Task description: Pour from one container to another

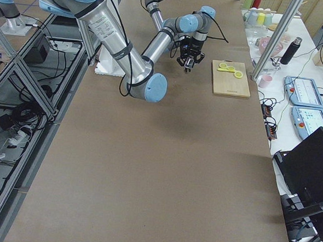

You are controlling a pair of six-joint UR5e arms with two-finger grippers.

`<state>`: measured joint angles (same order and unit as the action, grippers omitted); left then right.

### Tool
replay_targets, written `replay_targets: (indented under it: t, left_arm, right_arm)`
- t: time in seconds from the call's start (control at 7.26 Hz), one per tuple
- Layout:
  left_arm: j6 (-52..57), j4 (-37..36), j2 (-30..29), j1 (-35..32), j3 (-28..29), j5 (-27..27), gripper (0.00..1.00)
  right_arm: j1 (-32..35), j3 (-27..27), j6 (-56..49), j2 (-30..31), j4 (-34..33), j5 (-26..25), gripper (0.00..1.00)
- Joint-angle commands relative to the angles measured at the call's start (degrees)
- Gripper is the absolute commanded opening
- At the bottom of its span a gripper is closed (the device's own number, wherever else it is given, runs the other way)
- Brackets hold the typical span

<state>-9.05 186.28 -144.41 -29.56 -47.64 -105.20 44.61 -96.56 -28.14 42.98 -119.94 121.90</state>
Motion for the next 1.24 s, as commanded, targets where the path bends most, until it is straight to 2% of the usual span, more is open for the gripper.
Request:
replay_targets:
  t: [0.0,0.14,0.41,0.69,0.83,1.1]
  left_arm:
    - [0.0,0.2,0.0,0.0,0.0,0.0,0.0]
    - [0.0,0.2,0.1,0.1,0.0,0.0,0.0]
    - [0.0,0.3,0.1,0.0,0.0,0.0,0.0]
    - [0.0,0.8,0.3,-0.1,-0.7,0.0,0.0]
    - [0.0,1.3,0.3,-0.2,-1.1,0.0,0.0]
    - [0.0,1.4,2.0,-0.8,-4.3,0.1,0.0]
  right_arm:
    - [0.0,-1.0,0.5,1.8,6.2,-0.3,0.0]
    - [0.1,-1.7,1.8,2.7,8.4,-0.6,0.0]
    - [0.9,-6.2,6.9,8.7,14.4,-0.7,0.0]
    - [4.1,-7.1,8.9,10.7,14.8,-0.4,0.0]
    - [5.5,-7.2,11.1,12.6,17.4,-0.3,0.0]
    - [7.9,-7.4,16.8,19.1,28.5,0.4,0.0]
